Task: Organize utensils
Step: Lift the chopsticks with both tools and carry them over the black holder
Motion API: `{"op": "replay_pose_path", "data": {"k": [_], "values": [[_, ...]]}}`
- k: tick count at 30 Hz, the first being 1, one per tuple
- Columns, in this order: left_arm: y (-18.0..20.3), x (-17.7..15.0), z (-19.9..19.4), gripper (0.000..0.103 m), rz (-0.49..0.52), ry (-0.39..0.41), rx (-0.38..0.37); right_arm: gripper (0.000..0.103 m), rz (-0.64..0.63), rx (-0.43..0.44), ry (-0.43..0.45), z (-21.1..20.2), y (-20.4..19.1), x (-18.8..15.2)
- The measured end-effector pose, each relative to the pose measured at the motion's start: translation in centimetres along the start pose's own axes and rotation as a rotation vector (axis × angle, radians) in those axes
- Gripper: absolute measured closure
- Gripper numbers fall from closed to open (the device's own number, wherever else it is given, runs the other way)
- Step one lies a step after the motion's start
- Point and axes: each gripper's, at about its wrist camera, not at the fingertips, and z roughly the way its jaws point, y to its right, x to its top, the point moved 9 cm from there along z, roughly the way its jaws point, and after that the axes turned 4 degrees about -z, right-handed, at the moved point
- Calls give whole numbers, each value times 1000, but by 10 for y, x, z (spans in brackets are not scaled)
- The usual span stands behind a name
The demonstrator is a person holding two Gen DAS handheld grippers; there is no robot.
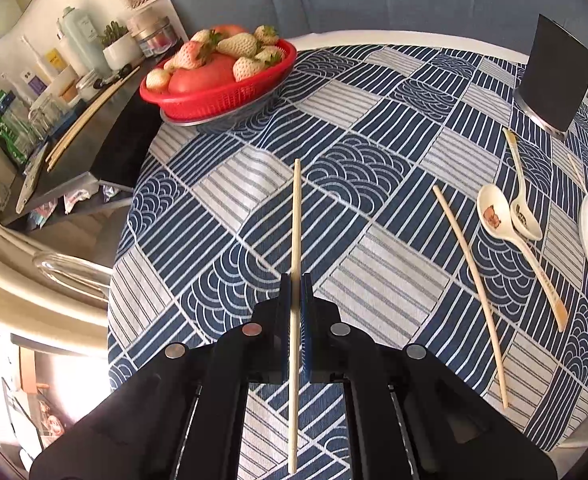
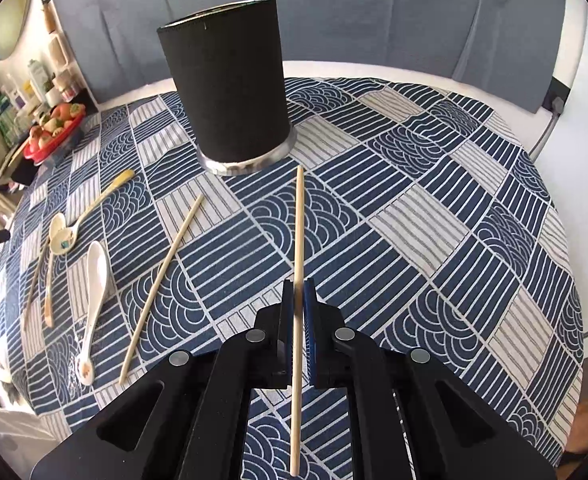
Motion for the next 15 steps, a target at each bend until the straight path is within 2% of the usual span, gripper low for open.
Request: {"op": "replay_pose_path", "data": {"k": [11,15], "values": [[42,79,-12,98,31,110,-52,98,-15,-33,139,-36,18,59],[57,113,-14,98,58,147,-39,98,-28,-56,205,-49,26,87]]}}
